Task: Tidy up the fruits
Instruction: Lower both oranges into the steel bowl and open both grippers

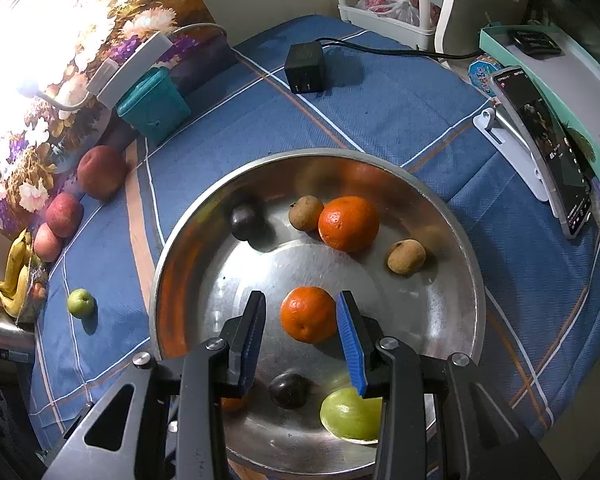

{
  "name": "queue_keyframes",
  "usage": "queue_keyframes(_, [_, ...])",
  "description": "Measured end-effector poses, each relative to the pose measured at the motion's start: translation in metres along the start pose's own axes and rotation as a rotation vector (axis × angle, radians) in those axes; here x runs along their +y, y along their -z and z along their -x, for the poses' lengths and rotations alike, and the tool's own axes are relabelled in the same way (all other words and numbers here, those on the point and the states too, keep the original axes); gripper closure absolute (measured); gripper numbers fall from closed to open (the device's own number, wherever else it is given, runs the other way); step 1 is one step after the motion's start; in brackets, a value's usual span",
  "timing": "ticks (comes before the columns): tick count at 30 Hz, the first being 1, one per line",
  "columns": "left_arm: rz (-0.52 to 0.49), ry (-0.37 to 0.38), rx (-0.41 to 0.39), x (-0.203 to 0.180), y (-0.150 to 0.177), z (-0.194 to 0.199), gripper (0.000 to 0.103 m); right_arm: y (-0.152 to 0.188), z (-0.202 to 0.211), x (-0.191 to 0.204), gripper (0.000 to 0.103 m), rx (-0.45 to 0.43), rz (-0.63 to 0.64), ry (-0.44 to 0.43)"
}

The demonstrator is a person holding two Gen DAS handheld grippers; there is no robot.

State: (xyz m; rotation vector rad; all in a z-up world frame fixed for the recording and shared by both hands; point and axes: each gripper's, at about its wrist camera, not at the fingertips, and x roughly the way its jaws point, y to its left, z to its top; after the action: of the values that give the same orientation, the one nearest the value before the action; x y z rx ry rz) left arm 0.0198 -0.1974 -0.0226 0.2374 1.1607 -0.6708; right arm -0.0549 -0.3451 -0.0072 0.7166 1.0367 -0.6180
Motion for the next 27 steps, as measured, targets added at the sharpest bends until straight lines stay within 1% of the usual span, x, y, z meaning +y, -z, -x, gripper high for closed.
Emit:
queue_keyframes(9, [0.120,-0.018,-0.006,0.038,-0.004,0.007,0.052,0.001,0.000,0.005,0.065,0.002,0.011,0.002])
queue_keyframes(18, [0.241,-0.082,-0.018,0.079,-0.004,0.016,0.052,0.004,0.000,0.021,0.065,0.003,0.057,-0.006])
queue_keyframes(23, [0.280,-0.100,-0.025,0.095,-0.001,0.022,0.052,0.006,0.002,0.030,0.065,-0.001,0.089,-0.006])
queue_keyframes(27, [0.280,-0.102,-0.024,0.095,0.000,0.021,0.050,0.009,0.003,0.036,0.065,-0.004,0.109,-0.006])
